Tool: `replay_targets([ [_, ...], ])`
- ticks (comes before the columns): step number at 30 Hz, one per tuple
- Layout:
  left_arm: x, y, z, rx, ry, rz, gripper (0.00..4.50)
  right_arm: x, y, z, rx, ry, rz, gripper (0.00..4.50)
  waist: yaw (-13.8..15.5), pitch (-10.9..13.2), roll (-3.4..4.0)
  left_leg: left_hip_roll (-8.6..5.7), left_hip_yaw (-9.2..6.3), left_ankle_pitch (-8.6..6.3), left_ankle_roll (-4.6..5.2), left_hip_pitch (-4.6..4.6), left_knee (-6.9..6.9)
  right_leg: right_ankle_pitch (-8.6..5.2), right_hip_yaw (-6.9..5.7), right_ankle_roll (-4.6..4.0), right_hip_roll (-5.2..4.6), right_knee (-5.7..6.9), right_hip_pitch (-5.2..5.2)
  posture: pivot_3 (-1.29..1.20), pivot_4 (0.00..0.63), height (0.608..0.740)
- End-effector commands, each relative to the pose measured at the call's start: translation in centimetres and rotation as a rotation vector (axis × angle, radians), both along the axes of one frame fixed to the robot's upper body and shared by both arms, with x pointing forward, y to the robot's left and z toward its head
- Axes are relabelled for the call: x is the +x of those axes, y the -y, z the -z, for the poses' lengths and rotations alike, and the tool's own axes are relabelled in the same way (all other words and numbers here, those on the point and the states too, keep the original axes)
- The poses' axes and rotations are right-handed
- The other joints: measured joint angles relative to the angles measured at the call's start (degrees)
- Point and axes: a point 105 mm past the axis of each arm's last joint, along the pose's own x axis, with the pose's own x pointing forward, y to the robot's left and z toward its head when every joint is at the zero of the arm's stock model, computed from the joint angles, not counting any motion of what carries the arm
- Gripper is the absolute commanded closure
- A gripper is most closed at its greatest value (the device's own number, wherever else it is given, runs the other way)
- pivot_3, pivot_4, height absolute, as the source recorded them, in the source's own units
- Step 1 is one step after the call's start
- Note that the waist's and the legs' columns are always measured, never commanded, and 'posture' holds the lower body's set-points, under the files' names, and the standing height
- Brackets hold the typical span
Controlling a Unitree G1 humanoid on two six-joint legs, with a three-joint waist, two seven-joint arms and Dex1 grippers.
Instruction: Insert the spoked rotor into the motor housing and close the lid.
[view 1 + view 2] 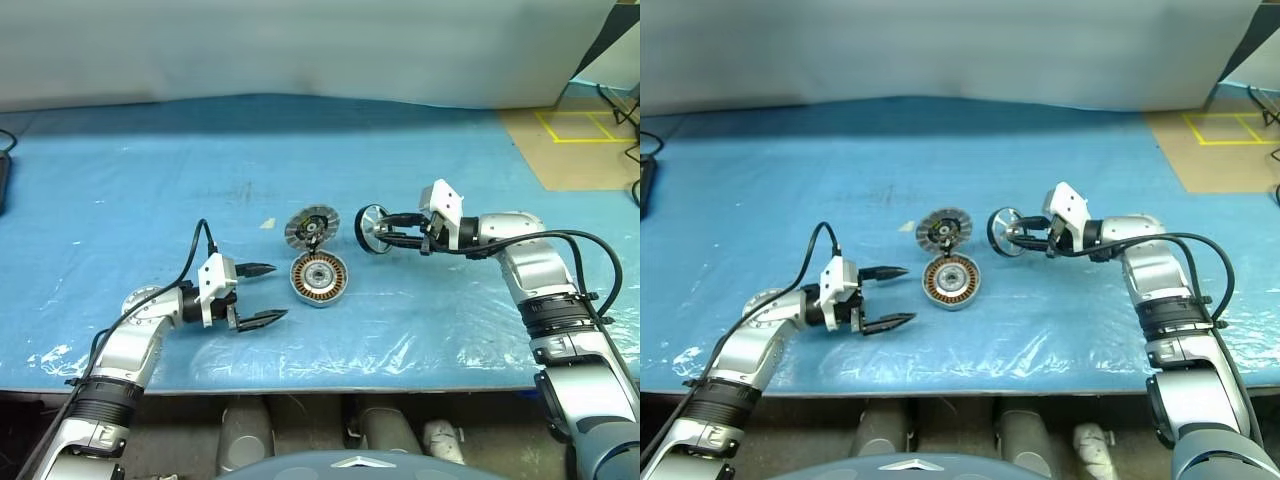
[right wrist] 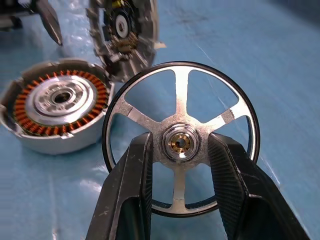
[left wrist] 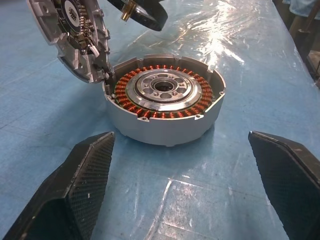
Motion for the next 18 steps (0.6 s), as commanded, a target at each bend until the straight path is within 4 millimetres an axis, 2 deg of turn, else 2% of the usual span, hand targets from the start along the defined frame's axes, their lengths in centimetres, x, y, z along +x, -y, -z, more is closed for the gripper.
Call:
replay_targets([
  [1, -0.2, 0.0, -0.6, -0.014, 0.010, 0.020, 0.00, -1.7, -0.9, -2.4, 0.074, 0.018, -0.092, 2.91, 0.02, 0.00, 0.00, -0.01, 0.00, 0.00, 0.00, -0.03, 0.00, 0.00, 0.00, 0.00, -0.01, -0.02, -0.01, 0.00, 0.150, 0.740],
  [10, -0.6, -0.1, -0.1, -0.001, 0.016, 0.043, 0.00, -4.3, -3.7, -2.2, 0.088, -0.046, -0.238, 2.91, -0.01, 0.00, 0.00, 0.00, 0.00, 0.00, -0.01, -0.02, -0.02, 0.00, 0.00, 0.00, 0.00, -0.04, -0.01, 0.00, 0.150, 0.740],
  [18, -0.7, -0.1, 0.4, -0.006, 0.052, 0.047, 0.00, -4.6, -6.0, -1.4, 0.070, -0.061, -0.298, 2.91, -0.01, 0.00, 0.00, 0.00, 0.00, 0.00, -0.02, -0.03, -0.04, -0.01, 0.00, 0.01, 0.00, -0.07, -0.01, 0.00, 0.150, 0.740],
])
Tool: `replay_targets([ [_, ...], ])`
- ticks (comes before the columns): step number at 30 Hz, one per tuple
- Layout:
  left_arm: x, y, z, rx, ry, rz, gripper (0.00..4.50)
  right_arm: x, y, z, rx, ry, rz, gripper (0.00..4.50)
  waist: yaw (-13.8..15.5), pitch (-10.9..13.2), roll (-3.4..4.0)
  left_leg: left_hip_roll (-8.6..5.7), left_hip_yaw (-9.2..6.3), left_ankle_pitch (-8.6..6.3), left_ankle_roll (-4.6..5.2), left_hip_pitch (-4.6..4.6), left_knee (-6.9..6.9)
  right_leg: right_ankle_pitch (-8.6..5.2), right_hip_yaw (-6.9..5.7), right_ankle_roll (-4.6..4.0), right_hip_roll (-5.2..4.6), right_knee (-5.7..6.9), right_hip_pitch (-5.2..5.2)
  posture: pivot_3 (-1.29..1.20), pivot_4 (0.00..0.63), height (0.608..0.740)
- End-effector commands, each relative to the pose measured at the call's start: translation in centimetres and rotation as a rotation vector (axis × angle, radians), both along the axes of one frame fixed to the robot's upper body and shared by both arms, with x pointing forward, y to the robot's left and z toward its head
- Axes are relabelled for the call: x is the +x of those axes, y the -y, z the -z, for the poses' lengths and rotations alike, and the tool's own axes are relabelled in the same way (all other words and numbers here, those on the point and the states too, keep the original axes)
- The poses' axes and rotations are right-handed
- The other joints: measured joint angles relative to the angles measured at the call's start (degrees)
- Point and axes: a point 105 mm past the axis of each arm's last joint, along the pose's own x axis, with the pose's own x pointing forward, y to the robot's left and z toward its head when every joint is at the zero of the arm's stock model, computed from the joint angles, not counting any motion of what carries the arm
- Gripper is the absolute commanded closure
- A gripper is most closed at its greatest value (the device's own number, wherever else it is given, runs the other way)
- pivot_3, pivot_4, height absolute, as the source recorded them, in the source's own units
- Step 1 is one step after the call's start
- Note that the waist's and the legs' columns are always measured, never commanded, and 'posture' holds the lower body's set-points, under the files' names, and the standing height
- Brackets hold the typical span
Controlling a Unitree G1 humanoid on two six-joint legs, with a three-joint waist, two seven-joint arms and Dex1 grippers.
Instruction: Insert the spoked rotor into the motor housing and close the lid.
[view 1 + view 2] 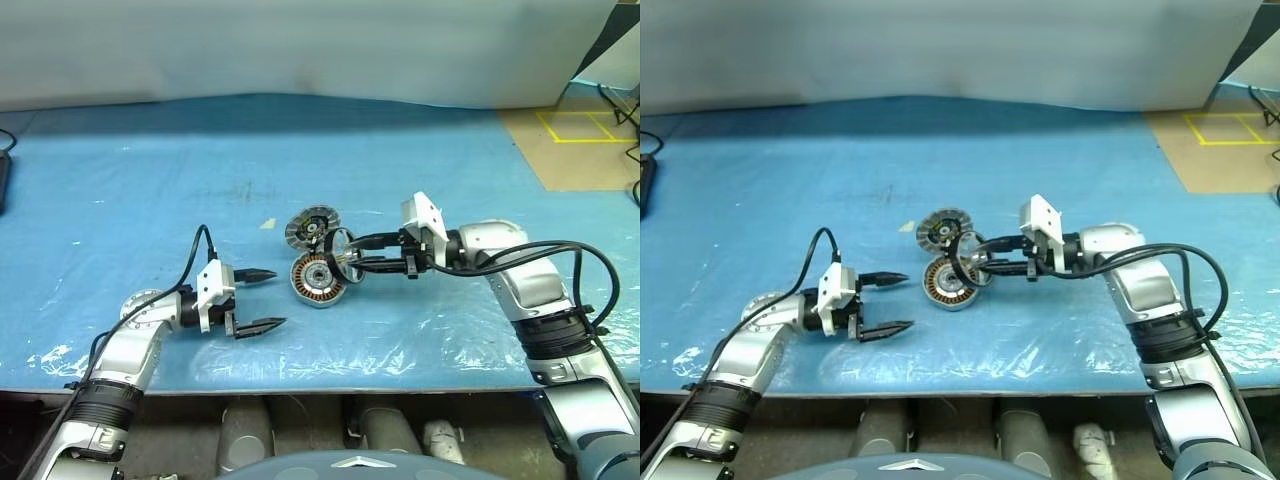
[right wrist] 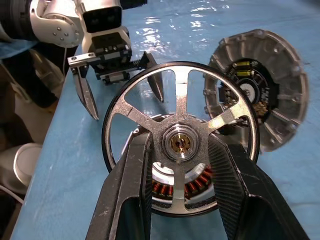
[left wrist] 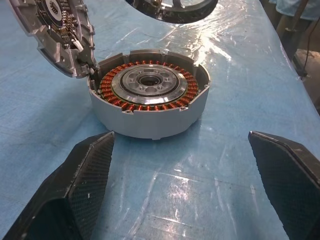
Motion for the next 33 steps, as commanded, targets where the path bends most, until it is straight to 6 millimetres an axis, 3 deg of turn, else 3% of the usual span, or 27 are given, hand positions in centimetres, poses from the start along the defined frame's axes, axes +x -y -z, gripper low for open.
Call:
replay_targets([
  [1, 0.0, 0.0, -0.1, -0.011, 0.036, 0.004, 0.00, 0.1, -1.0, -0.7, 0.000, 0.045, -0.029, 2.91, 0.01, 0.00, 0.00, -0.01, 0.00, 0.00, 0.00, 0.00, 0.00, 0.00, 0.00, 0.00, 0.00, 0.00, 0.00, 0.00, 0.150, 0.740],
  [10, 0.4, 0.5, 0.6, -0.025, 0.062, 0.002, 0.00, 0.9, -2.6, 0.0, -0.010, 0.046, -0.040, 2.91, -0.02, 0.00, 0.00, -0.01, 0.00, 0.00, -0.01, -0.01, 0.00, 0.00, 0.00, 0.00, -0.01, 0.01, 0.00, 0.00, 0.150, 0.740],
  [33, 0.5, 0.5, 0.7, -0.026, 0.064, -0.010, 0.00, 1.3, -1.9, 1.4, -0.088, 0.039, -0.039, 2.91, -0.01, 0.00, 0.00, 0.00, 0.00, 0.01, -0.02, 0.00, 0.01, 0.00, 0.00, 0.00, -0.01, 0.03, 0.00, 0.00, 0.150, 0.740],
])
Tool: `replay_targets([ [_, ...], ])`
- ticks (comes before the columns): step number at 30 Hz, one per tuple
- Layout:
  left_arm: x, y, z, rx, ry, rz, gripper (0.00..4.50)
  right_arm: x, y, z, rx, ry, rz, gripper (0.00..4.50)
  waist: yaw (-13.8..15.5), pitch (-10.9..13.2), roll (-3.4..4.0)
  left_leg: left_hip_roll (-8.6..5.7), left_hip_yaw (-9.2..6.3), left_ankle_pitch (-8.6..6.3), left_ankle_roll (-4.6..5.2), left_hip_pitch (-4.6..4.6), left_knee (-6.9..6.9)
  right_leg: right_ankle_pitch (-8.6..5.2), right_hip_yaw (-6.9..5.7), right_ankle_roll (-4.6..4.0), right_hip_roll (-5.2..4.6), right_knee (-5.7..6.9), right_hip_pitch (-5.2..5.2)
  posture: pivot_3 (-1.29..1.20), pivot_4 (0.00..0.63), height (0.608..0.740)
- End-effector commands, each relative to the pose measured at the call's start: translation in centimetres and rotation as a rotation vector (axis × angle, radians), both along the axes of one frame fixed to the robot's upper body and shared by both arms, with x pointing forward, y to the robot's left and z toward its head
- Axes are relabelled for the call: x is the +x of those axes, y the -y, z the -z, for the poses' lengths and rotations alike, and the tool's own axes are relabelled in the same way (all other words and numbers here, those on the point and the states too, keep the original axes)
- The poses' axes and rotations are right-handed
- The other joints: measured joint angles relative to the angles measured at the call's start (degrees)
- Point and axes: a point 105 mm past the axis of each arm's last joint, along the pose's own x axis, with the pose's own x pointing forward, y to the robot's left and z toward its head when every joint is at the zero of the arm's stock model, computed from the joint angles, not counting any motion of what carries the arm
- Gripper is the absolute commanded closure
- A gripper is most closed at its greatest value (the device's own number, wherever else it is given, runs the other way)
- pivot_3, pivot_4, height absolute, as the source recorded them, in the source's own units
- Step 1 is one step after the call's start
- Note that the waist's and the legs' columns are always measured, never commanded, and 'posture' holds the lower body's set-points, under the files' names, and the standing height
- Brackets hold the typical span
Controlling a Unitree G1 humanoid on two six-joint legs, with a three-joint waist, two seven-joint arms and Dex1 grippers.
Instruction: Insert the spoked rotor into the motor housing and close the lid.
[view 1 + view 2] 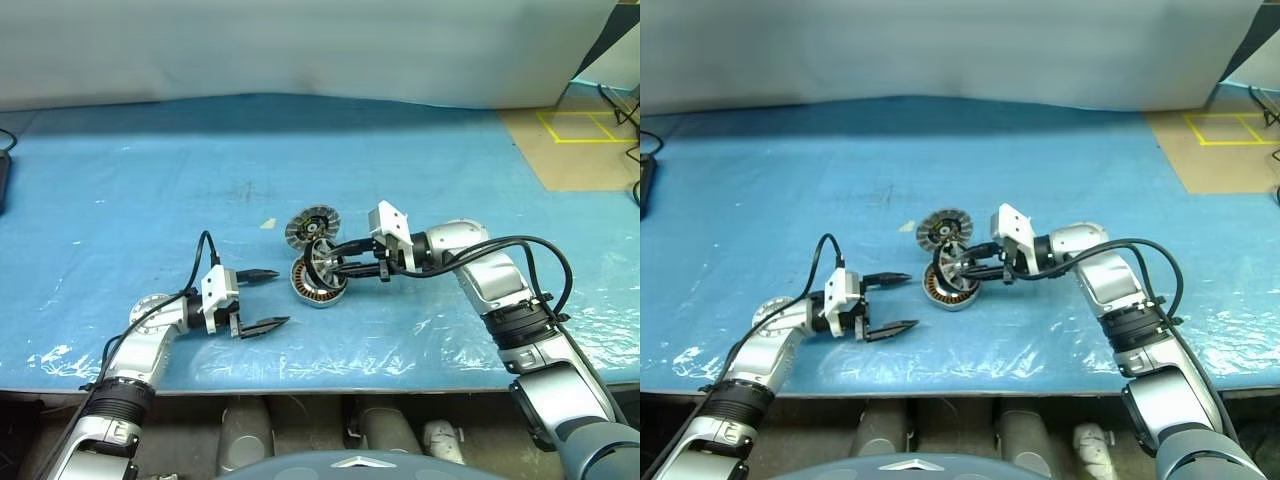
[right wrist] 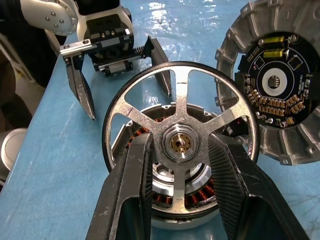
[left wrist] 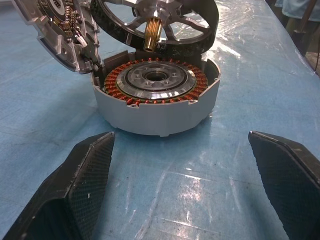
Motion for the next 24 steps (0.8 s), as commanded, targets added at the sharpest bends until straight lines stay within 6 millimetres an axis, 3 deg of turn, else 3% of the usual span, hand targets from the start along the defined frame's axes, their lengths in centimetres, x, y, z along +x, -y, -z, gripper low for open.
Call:
replay_targets([
  [1, -0.06, 0.16, -0.45, 0.001, 0.028, 0.008, 0.00, -0.07, -0.06, -0.62, -0.005, 0.033, -0.025, 2.91, 0.00, 0.00, 0.00, 0.00, 0.00, 0.00, 0.00, 0.00, 0.00, 0.00, 0.00, 0.00, 0.00, 0.00, 0.00, 0.00, 0.150, 0.740],
  [6, -0.05, 0.15, -0.42, 0.002, 0.028, 0.006, 0.00, -0.10, 0.02, -0.53, -0.010, 0.025, -0.026, 2.91, 0.00, 0.00, 0.00, 0.00, 0.00, 0.00, 0.00, 0.00, 0.00, 0.00, 0.00, 0.00, 0.00, 0.00, 0.00, 0.00, 0.150, 0.740],
  [10, -0.04, 0.10, -0.36, 0.004, 0.026, 0.004, 0.00, -0.12, 0.04, -0.56, -0.010, 0.027, -0.029, 1.97, 0.00, 0.00, 0.00, 0.00, 0.00, 0.00, 0.00, 0.00, 0.00, 0.00, 0.00, 0.00, 0.00, 0.01, 0.00, 0.00, 0.150, 0.740],
  [15, -0.01, 0.01, -0.28, 0.007, 0.023, 0.000, 0.00, -0.09, -0.05, -0.88, 0.007, 0.037, -0.030, 0.21, 0.00, 0.00, 0.00, 0.00, 0.00, 0.00, 0.00, 0.01, 0.01, 0.00, 0.00, 0.00, 0.00, 0.02, 0.00, 0.00, 0.150, 0.740],
  [24, 0.02, -0.05, -0.32, 0.003, 0.022, -0.002, 0.00, -0.10, -0.56, -1.13, 0.050, 0.007, -0.029, 0.10, 0.00, 0.00, 0.00, 0.00, 0.00, 0.00, 0.01, 0.01, 0.01, 0.00, 0.00, 0.00, 0.00, 0.02, 0.00, 0.00, 0.150, 0.740],
])
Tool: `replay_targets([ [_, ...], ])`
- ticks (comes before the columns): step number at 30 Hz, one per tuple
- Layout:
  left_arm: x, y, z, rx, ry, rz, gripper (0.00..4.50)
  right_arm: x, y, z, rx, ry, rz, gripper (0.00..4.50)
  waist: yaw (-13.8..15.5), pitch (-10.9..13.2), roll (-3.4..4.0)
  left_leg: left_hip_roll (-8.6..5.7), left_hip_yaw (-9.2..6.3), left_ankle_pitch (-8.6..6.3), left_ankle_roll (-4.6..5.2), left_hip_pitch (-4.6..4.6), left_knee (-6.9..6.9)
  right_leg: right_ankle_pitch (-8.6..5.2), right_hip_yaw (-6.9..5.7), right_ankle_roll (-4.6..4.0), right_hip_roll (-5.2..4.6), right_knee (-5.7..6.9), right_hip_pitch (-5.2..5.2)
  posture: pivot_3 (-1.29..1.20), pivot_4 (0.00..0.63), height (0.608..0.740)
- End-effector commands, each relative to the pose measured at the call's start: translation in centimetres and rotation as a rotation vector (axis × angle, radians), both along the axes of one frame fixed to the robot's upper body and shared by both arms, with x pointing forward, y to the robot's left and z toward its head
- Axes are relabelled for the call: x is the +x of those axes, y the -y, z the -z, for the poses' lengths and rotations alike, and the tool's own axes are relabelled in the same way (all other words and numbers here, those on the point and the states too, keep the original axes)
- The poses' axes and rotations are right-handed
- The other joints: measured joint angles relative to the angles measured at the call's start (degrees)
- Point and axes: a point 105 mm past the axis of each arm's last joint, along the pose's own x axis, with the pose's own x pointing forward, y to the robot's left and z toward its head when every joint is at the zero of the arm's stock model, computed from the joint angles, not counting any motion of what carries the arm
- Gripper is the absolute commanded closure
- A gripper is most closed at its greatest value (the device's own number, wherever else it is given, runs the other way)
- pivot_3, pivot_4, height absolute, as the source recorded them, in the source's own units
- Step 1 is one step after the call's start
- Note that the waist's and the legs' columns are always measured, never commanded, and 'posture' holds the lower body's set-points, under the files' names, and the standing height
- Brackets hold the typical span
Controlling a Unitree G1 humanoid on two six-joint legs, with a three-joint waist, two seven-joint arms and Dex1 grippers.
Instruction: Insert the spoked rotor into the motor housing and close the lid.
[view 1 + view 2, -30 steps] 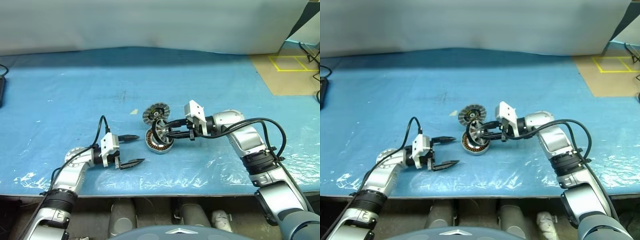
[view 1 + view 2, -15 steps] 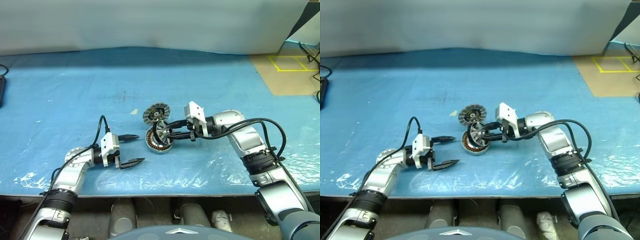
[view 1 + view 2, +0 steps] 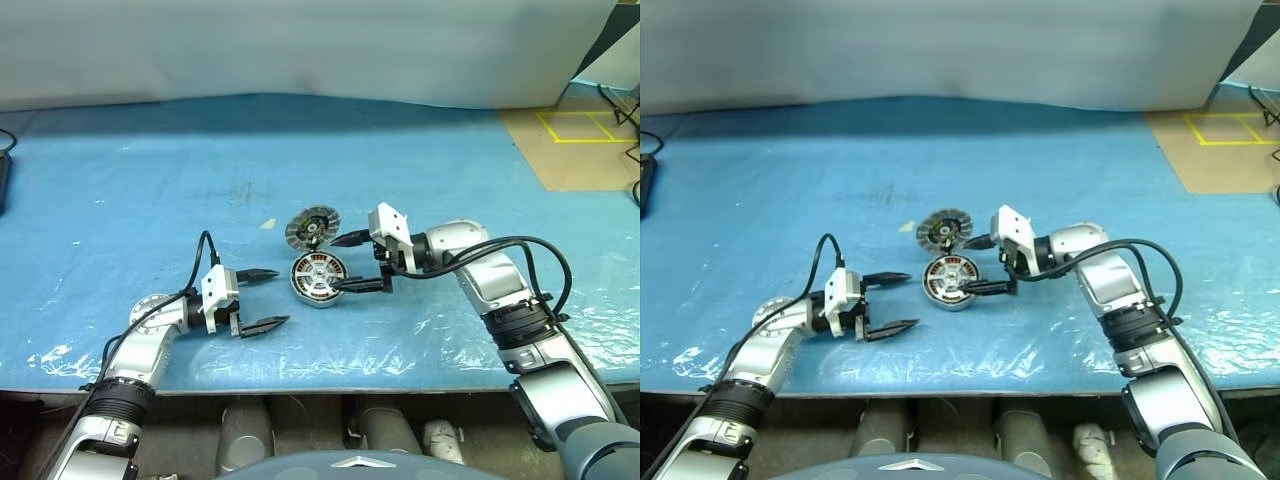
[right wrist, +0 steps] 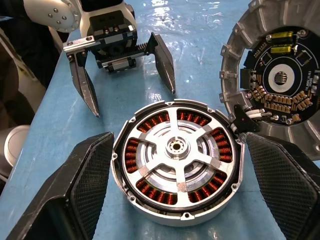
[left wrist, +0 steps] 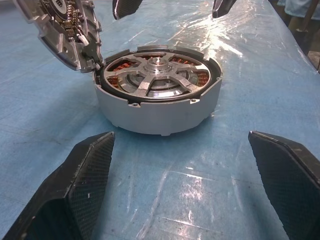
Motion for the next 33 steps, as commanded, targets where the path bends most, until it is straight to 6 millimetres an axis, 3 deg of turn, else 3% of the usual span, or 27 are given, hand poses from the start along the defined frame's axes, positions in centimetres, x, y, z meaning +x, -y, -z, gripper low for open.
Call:
replay_targets([
  [1, 0.0, 0.0, -0.4, 0.000, 0.022, 0.004, 0.00, 0.1, -0.5, -1.1, 0.048, 0.015, -0.013, 0.10, -0.01, 0.00, 0.00, 0.00, 0.00, 0.00, 0.00, 0.00, 0.00, 0.00, 0.00, 0.00, 0.00, 0.00, 0.00, 0.00, 0.150, 0.740],
  [3, 0.0, -0.1, -0.4, 0.002, 0.024, 0.002, 0.00, 0.2, -0.8, -0.8, 0.052, 0.006, -0.006, 0.10, -0.01, 0.00, 0.00, 0.00, 0.00, 0.00, 0.00, 0.00, 0.00, 0.00, 0.00, 0.00, 0.00, 0.01, 0.00, 0.00, 0.150, 0.740],
  [11, 0.1, -0.2, -0.3, 0.005, 0.025, -0.002, 0.00, 0.9, -2.6, 0.3, 0.074, -0.013, 0.012, 1.67, -0.04, 0.00, 0.00, 0.00, 0.00, 0.00, -0.01, 0.00, 0.00, 0.00, 0.00, 0.00, 0.00, 0.01, 0.00, 0.00, 0.150, 0.740],
  [15, 0.1, -0.3, -0.4, 0.009, 0.028, -0.006, 0.00, 0.7, -3.3, 0.5, 0.075, -0.018, -0.004, 3.02, -0.01, 0.00, 0.00, 0.00, 0.00, 0.02, -0.04, 0.00, 0.00, 0.00, 0.00, 0.00, 0.00, 0.00, 0.00, 0.00, 0.150, 0.740],
  [18, 0.1, -0.3, -0.4, 0.011, 0.031, -0.009, 0.00, 0.3, -3.5, 1.9, 0.041, -0.041, -0.008, 4.23, -0.02, 0.00, 0.00, 0.01, 0.00, 0.03, -0.05, 0.00, 0.00, 0.00, 0.00, 0.00, 0.00, 0.00, 0.00, 0.00, 0.150, 0.740],
  [19, 0.1, -0.3, -0.4, 0.011, 0.032, -0.009, 0.00, 0.3, -3.5, 2.3, 0.028, -0.045, -0.005, 4.45, -0.03, 0.00, 0.00, 0.01, 0.00, 0.03, -0.06, 0.00, 0.00, 0.00, -0.01, 0.00, 0.00, 0.00, 0.00, 0.00, 0.150, 0.740],
  [26, 0.2, -0.4, -0.3, 0.016, 0.033, -0.013, 0.00, 0.2, -2.5, 4.9, -0.083, -0.040, 0.017, 4.48, -0.04, -0.01, -0.01, 0.00, 0.00, 0.03, -0.06, 0.14, 0.00, 0.00, 0.00, 0.00, -0.01, 0.01, 0.12, 0.00, 0.150, 0.740],
  [30, 0.1, -0.4, -0.3, 0.014, 0.031, -0.010, 0.00, 0.1, -2.7, 3.8, -0.029, -0.042, 0.005, 4.48, -0.03, -0.01, -0.01, -0.02, 0.00, 0.00, -0.02, 0.24, 0.00, 0.00, 0.00, 0.00, -0.04, 0.01, 0.23, 0.00, 0.150, 0.740],
  [33, 0.1, -0.3, -0.3, 0.012, 0.030, -0.008, 0.00, -0.2, -3.2, 1.4, 0.092, -0.055, -0.012, 4.48, -0.01, -0.01, -0.01, -0.02, 0.00, 0.00, -0.02, 0.23, 0.00, 0.00, 0.00, 0.00, -0.04, 0.01, 0.24, 0.00, 0.150, 0.740],
])
